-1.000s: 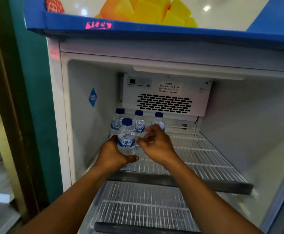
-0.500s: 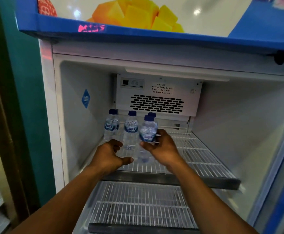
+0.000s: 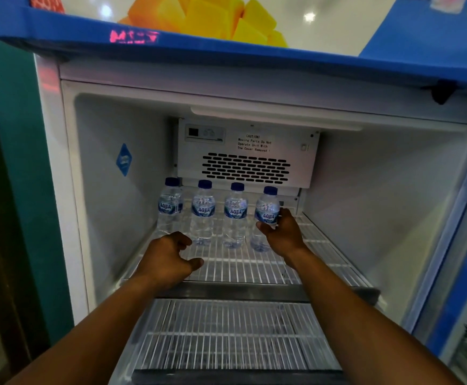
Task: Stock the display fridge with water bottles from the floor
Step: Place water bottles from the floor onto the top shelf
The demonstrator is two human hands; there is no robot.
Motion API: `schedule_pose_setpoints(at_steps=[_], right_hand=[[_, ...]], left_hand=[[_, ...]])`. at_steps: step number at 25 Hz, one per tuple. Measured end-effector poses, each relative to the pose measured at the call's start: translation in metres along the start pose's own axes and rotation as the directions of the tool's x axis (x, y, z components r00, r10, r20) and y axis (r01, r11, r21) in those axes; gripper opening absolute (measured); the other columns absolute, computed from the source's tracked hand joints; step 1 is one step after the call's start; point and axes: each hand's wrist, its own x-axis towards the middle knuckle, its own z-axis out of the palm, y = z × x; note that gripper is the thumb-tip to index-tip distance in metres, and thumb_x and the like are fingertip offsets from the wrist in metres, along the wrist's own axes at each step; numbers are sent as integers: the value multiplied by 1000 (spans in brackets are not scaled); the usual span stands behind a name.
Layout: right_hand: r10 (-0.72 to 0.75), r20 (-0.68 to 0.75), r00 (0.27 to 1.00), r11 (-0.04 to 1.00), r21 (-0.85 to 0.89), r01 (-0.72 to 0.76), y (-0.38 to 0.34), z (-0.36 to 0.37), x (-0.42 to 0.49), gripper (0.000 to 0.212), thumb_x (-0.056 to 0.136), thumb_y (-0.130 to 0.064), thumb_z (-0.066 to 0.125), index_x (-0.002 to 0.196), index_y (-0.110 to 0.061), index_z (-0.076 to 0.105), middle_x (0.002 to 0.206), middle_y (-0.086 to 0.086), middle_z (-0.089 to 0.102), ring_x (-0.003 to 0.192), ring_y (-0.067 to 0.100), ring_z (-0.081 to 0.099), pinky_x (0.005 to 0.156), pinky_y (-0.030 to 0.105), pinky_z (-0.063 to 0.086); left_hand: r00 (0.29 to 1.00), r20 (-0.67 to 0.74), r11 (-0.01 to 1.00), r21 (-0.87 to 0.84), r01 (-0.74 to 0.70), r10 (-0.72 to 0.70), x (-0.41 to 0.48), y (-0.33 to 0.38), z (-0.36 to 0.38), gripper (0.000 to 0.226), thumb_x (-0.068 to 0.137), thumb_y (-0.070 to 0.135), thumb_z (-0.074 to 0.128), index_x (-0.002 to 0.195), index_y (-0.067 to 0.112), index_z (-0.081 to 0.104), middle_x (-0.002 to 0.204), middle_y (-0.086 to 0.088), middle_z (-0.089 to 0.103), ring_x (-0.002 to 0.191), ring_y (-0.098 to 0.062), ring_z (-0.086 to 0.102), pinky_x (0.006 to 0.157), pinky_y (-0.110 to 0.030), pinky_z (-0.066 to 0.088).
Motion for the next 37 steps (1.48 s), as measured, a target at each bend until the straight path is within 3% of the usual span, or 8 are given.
schedule_pose_setpoints(at_steps=[6, 20, 26, 29, 31, 33, 35, 37], right_hand=[[37, 20, 999, 994, -106, -35, 10, 2, 1, 63, 78, -22, 82, 130, -13, 49, 126, 6, 62, 112, 24, 61, 96, 37, 51], [106, 56, 993, 979, -178, -95, 2, 7, -3, 64, 89, -13, 71, 142, -11, 36, 138, 12, 55, 122, 28, 55, 91, 28, 42], [219, 5, 976, 968, -127, -217, -18, -9, -29, 79, 86, -23, 75, 148, -12, 28, 142, 13, 51, 124, 29, 54, 92, 32, 46], [47, -93, 995, 995, -80, -55, -40, -13, -70, 44, 88, -15, 68, 129, -11, 53, 111, 2, 64, 101, 18, 62, 85, 27, 50], [-101, -36, 994, 995, 0, 101, -51, -7, -111, 12, 91, -5, 58, 100, -6, 66, 81, -2, 61, 77, 11, 57, 66, 21, 49], [-197, -19, 980, 980, 8, 197, -47, 16, -161, 22, 89, 4, 51, 82, -8, 68, 71, -2, 60, 67, 8, 53, 60, 18, 45], [-205, 66, 977, 978, -22, 207, -27, 46, -204, 15, 86, 0, 58, 91, -10, 68, 74, -5, 64, 67, 8, 60, 66, 20, 51], [-98, 244, 965, 976, -166, 141, 13, 92, -264, 15, 85, -6, 62, 97, -11, 68, 77, -4, 66, 71, 12, 64, 71, 27, 54]], left_hand=[[1000, 0, 1000, -3, -3, 3, 0, 0, 0, 57, 70, 36, 87, 119, 20, 61, 118, 0, 65, 107, -14, 60, 95, -31, 50], [1000, 6, 1000, -14, 8, -8, -4, 3, -2, 53, 70, 35, 87, 115, 20, 63, 110, 2, 66, 102, -14, 62, 93, -33, 52], [980, -113, 984, -57, -171, 164, -16, 8, -3, 40, 79, 22, 80, 115, 18, 64, 108, 2, 67, 100, -15, 63, 91, -31, 53], [887, -244, 918, 33, -395, 391, -38, 12, -7, 31, 83, 11, 73, 113, 14, 66, 109, -2, 65, 96, -12, 60, 89, -30, 53], [792, -282, 840, 141, -523, 541, -62, 4, -9, 25, 82, 8, 68, 107, 11, 67, 106, -6, 63, 95, -16, 59, 86, -25, 49], [752, -271, 800, 197, -567, 600, -99, -26, -7, 20, 82, 6, 63, 101, 6, 67, 101, -11, 62, 92, -22, 60, 81, -25, 48], [775, -203, 801, 191, -568, 598, -147, -68, 0, 19, 83, 3, 60, 100, 3, 68, 100, -14, 61, 89, -26, 61, 77, -31, 51], [859, -44, 852, 167, -496, 509, -213, -133, 9, 22, 83, 4, 59, 103, 5, 68, 102, -12, 61, 89, -26, 62, 75, -28, 51]])
